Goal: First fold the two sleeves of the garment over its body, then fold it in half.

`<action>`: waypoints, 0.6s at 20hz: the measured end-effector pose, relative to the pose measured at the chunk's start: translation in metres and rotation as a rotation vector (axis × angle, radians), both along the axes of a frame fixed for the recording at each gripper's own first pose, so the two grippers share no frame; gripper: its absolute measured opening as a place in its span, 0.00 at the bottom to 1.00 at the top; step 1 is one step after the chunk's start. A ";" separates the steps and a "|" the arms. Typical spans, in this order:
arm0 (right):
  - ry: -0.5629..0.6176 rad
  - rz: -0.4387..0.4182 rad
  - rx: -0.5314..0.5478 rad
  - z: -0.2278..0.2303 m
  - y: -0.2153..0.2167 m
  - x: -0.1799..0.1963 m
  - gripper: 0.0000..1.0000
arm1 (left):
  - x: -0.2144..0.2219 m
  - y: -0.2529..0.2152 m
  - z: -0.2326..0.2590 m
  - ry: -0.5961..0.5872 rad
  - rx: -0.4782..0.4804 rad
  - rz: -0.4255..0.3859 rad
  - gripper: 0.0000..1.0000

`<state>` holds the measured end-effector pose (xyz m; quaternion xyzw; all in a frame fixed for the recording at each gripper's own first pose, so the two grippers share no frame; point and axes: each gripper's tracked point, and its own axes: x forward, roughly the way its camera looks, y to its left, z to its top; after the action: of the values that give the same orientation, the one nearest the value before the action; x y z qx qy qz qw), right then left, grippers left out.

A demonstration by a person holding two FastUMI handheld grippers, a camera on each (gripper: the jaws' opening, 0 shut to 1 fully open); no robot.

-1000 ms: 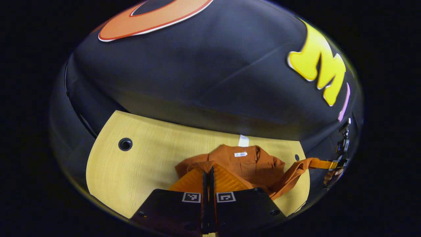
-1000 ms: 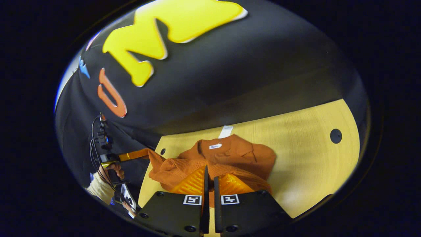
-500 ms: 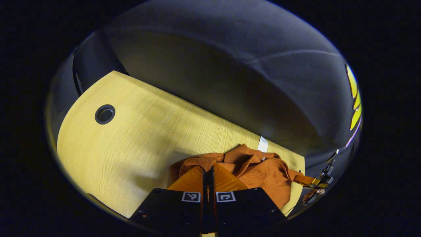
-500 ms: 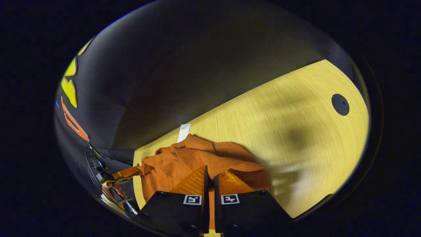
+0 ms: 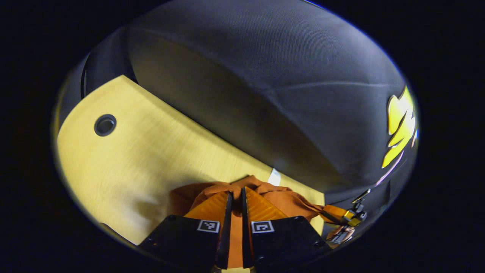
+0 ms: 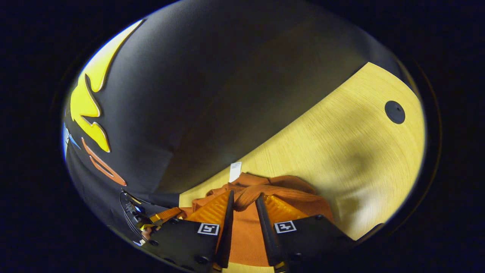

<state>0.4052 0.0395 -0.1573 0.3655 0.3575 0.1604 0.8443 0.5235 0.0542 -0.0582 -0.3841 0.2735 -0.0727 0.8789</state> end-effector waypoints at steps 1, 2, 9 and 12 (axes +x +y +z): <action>-0.010 0.009 0.006 0.006 0.000 -0.001 0.38 | 0.000 0.002 0.001 -0.001 -0.007 0.006 0.19; -0.023 0.012 0.011 0.014 0.000 -0.004 0.41 | -0.003 0.005 0.004 -0.006 -0.016 0.014 0.22; -0.177 0.053 -0.151 0.071 -0.010 -0.028 0.74 | -0.022 -0.006 0.071 -0.195 0.116 0.045 0.71; -0.251 0.072 -0.188 0.108 -0.012 -0.048 0.87 | -0.059 -0.007 0.097 -0.260 0.288 0.059 0.89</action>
<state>0.3577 0.0271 -0.0498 0.2486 0.2754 0.2008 0.9066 0.4641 0.0476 0.0391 -0.2496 0.1540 -0.0560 0.9544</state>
